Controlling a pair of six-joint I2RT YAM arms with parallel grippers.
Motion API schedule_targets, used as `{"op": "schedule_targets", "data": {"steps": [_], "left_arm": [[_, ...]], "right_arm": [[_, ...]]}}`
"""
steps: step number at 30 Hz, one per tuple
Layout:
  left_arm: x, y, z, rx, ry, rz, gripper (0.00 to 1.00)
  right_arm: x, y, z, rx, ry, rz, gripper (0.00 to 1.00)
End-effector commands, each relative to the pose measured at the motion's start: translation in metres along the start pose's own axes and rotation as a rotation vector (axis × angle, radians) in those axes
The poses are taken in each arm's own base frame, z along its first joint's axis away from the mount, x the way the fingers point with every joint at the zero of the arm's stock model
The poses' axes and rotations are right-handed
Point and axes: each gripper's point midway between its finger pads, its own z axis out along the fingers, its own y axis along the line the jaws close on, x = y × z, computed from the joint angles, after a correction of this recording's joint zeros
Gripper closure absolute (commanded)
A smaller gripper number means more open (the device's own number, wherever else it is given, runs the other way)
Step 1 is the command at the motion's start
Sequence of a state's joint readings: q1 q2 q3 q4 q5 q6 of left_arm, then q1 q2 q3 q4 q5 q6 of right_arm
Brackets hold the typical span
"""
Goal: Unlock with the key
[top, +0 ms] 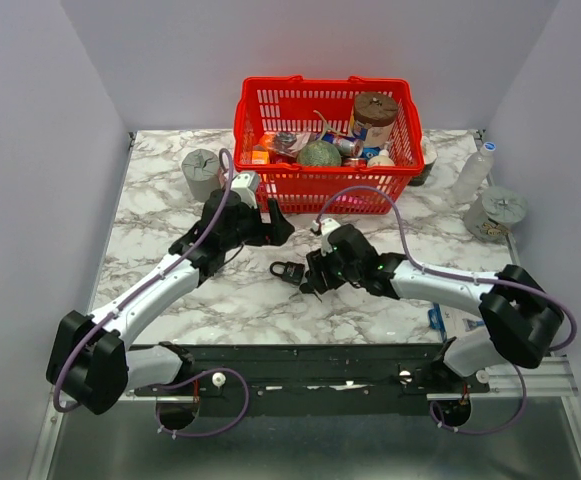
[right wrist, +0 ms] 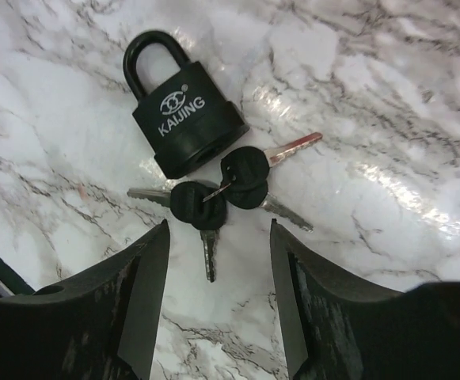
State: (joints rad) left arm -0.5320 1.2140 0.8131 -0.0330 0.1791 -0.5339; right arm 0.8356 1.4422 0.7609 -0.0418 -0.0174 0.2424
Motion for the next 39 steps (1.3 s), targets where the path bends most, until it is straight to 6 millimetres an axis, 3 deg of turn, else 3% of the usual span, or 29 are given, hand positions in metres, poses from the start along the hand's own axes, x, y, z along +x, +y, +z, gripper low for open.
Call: {"op": "schedule_targets", "data": {"steps": [1,7,16,29,34,39], "left_arm": [[-0.016,0.020,-0.011,-0.089,-0.046,0.020,0.01],[-0.015,0.021,-0.009,-0.081,-0.028,0.013,0.01],[-0.014,0.018,-0.008,-0.064,-0.018,0.005,0.01],[-0.016,0.015,-0.010,-0.055,-0.022,0.003,0.01],[-0.017,0.016,-0.011,-0.059,-0.028,0.005,0.01],[-0.023,0.017,-0.016,-0.071,-0.055,0.013,0.01]], "right_arm": [[0.010,0.005,0.014,0.034,0.062,-0.021,0.37],[0.015,0.005,0.032,0.080,0.097,0.015,0.37],[0.031,0.018,0.039,0.049,0.169,0.081,0.39],[0.067,0.092,0.029,-0.142,0.311,0.130,0.40],[0.055,0.108,0.015,-0.176,0.285,0.093,0.40],[0.025,0.082,0.003,-0.053,0.169,-0.016,0.40]]}}
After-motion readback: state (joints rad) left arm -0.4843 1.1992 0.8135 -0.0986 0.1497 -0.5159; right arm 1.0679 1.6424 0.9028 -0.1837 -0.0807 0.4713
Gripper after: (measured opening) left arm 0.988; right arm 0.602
